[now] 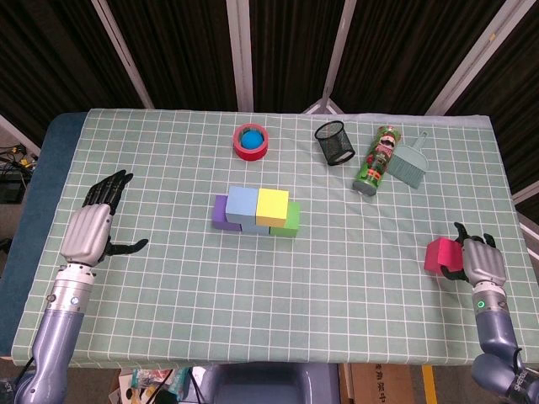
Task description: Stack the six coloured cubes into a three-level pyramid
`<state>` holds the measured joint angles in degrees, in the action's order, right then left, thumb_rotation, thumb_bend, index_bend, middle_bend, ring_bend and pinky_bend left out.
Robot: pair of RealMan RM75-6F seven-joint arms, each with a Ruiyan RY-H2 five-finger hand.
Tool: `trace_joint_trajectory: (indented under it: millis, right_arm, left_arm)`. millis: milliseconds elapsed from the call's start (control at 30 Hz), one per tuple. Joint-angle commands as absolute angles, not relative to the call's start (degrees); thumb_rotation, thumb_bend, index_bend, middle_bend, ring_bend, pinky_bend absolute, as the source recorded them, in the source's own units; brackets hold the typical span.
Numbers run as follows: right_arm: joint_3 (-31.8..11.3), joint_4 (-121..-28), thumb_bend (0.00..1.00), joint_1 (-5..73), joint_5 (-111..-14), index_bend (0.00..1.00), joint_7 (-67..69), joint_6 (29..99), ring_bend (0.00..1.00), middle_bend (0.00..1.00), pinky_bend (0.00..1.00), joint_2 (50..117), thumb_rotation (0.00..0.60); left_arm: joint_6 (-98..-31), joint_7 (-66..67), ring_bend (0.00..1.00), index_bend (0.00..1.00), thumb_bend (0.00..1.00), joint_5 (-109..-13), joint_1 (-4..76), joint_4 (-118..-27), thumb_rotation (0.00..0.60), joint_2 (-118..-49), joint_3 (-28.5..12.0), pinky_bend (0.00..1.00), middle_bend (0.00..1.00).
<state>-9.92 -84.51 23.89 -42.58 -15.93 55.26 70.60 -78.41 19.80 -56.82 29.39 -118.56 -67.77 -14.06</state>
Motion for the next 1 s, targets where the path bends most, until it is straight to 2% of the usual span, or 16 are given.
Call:
trace_joint_trajectory:
  millis: [33,300,633,833,1000]
  right_arm:
    - [-9.89,-84.5,0.36,23.88,-43.03,0.0,-15.57,55.4,0.22,0.36,0.0,70.67,0.6]
    - [-10.57,-87.27,0.36,23.72,-45.3,0.0,-13.93,56.49,0.22,0.36,0.0,69.03,0.6]
    - [-13.93,-100.0,0.36,25.3,-48.42,0.0,-14.41,59.23,0.22,0.36,0.0,62.04,0.6]
    - [-16.95,-109.48,0.36,29.24,-46.19,0.0,-19.67,60.13,0.22,0.36,0.0,57.59,0.6]
    - [-19.72,-114.64,0.36,34.42,-42.1,0.0,-25.95,61.54,0.22,0.36,0.0,56.56,0.6]
  left_arm:
    - [-78.36,19.77,0.0,0.0,0.1,-56.8,29.36,-118.52,0.6,-67.79,-14.12,0.0,0.0]
    - [-78.26,19.7,0.0,0.0,0.1,-56.99,29.27,-118.41,0.6,-67.83,-14.28,0.0,0.0]
    - [-77.79,18.81,0.0,0.0,0.1,-57.11,29.08,-118.38,0.6,-67.23,-14.71,0.0,0.0]
    - [-77.67,17.47,0.0,0.0,0.1,-56.92,28.79,-118.51,0.6,-66.02,-15.62,0.0,0.0]
    - [-77.08,15.75,0.0,0.0,0.1,-55.89,28.43,-118.55,0.6,-63.86,-16.81,0.0,0.0]
